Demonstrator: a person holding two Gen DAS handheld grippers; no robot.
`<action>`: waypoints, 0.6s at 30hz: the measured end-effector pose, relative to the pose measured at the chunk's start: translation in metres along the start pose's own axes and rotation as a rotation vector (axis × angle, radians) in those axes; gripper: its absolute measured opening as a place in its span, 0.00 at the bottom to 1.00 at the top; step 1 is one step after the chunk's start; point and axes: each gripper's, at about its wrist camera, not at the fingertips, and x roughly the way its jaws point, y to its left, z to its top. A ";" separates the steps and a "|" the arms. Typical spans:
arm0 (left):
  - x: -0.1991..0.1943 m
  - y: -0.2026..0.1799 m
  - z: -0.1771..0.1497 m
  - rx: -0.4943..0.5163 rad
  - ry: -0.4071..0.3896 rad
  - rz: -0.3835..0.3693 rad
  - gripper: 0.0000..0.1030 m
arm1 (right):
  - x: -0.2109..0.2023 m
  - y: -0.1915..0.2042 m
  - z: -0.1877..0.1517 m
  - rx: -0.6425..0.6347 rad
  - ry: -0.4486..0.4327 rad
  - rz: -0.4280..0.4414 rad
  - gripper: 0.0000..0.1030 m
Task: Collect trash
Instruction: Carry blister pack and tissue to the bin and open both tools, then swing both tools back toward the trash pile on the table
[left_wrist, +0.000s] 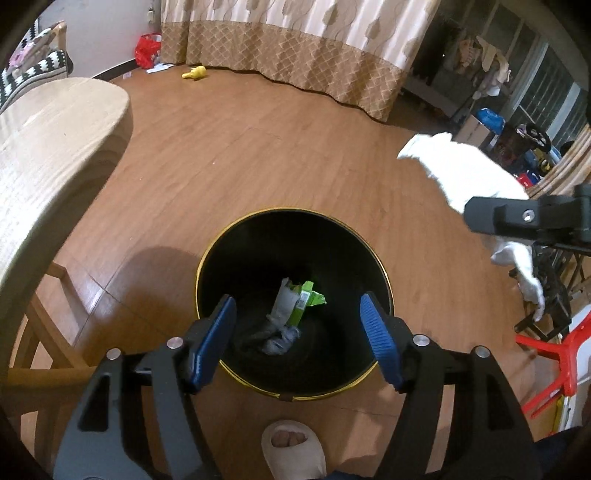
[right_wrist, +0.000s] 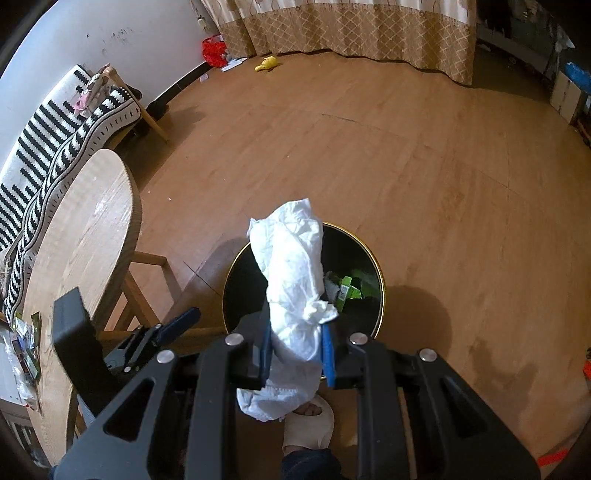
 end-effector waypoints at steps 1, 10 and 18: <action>-0.001 -0.001 0.000 0.001 -0.002 -0.001 0.67 | 0.001 0.000 0.000 0.001 0.002 -0.001 0.21; -0.013 -0.004 -0.003 0.011 -0.014 -0.005 0.73 | 0.007 0.000 0.005 0.030 0.001 -0.011 0.60; -0.045 -0.005 -0.008 0.022 -0.044 -0.007 0.80 | -0.001 0.014 0.004 0.021 -0.027 0.006 0.60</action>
